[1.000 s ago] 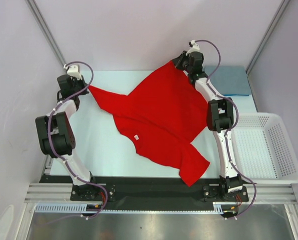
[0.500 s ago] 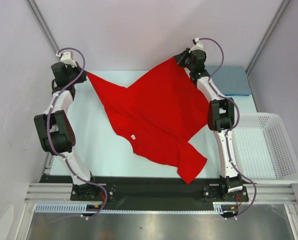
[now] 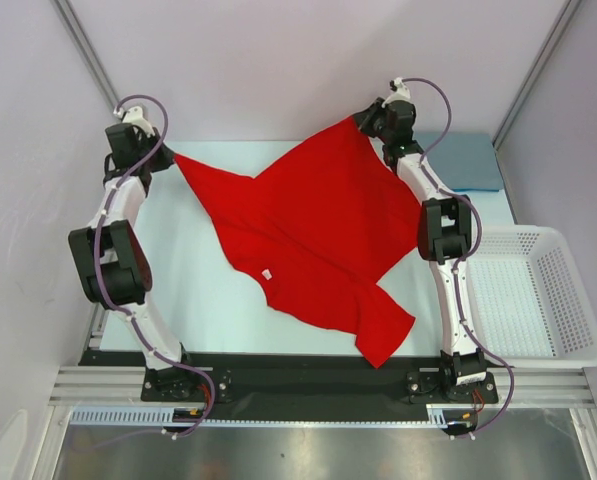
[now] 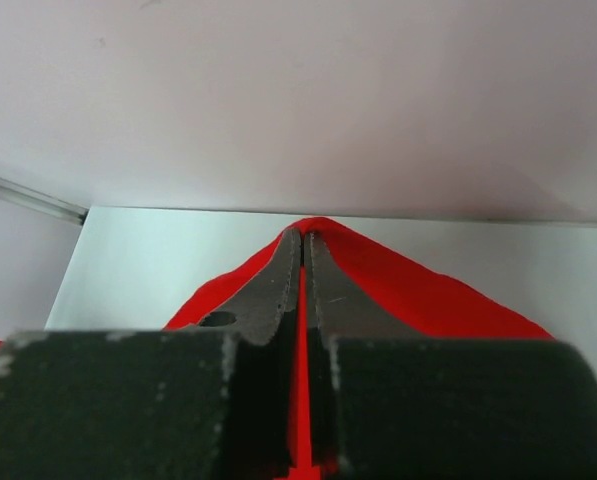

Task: Fold and stack the t-shirts
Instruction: Flatten the tshirt out

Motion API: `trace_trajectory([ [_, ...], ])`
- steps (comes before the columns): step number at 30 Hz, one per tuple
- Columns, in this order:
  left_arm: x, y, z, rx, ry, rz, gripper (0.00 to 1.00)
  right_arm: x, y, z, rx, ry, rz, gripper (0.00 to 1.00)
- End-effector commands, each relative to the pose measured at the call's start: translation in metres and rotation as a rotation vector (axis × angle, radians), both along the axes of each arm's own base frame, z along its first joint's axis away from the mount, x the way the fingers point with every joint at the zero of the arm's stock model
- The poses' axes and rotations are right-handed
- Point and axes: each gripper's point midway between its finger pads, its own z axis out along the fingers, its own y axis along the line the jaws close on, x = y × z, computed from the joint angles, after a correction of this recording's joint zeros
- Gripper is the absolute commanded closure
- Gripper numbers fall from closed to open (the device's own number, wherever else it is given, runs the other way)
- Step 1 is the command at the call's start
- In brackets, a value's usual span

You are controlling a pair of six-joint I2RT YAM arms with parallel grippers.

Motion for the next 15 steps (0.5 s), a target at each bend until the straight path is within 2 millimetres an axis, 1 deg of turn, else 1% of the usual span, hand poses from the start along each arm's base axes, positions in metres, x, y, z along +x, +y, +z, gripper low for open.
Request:
trace_trajectory([
  [1,0.008,0.021,0.022,0.06,-0.009,0.085,1.0,-0.005,0.006,0.073,0.034,-0.13,-0.002,1.0],
  [2,0.009,0.024,0.021,0.064,0.007,0.093,1.0,-0.003,0.006,0.071,0.033,-0.132,-0.014,0.99],
  [3,0.018,0.028,0.032,0.075,-0.009,0.102,1.0,-0.002,0.006,0.075,0.034,-0.144,-0.019,0.91],
  [4,0.021,0.025,0.032,0.082,-0.001,0.079,0.88,0.001,0.006,0.066,0.03,-0.133,-0.025,0.88],
  [5,0.023,0.024,0.019,0.082,0.041,0.074,0.8,0.003,0.005,0.068,0.021,-0.141,-0.03,0.85],
  [6,0.027,0.027,0.027,0.094,0.03,0.087,0.69,0.004,0.002,0.075,0.013,-0.14,-0.034,0.82],
  [7,0.028,0.022,0.028,0.096,0.031,0.078,0.54,0.006,0.001,0.073,0.008,-0.129,-0.039,0.78],
  [8,0.026,0.02,0.024,0.091,0.056,0.073,0.52,0.006,-0.003,0.073,0.004,-0.116,-0.048,0.72],
  [9,0.023,0.018,0.024,0.09,0.066,0.077,0.51,0.003,-0.007,0.07,-0.008,-0.078,-0.056,0.6],
  [10,0.017,0.017,0.022,0.093,0.084,0.103,0.47,0.002,-0.014,0.068,-0.018,-0.055,-0.071,0.54],
  [11,0.01,0.015,0.018,0.094,0.104,0.121,0.43,-0.006,-0.019,0.078,-0.026,-0.027,-0.077,0.5],
  [12,-0.004,0.008,0.015,0.081,0.122,0.131,0.4,-0.015,-0.026,0.065,-0.046,0.06,-0.08,0.48],
  [13,-0.012,0.001,0.014,0.075,0.127,0.123,0.4,-0.022,-0.034,0.052,-0.064,0.122,-0.087,0.47],
  [14,-0.02,-0.007,0.012,0.068,0.136,0.114,0.41,-0.037,-0.038,0.073,-0.071,0.13,-0.086,0.46],
  [15,-0.038,-0.032,0.012,0.058,0.148,0.077,0.41,-0.051,-0.041,0.061,-0.103,0.194,-0.073,0.45],
])
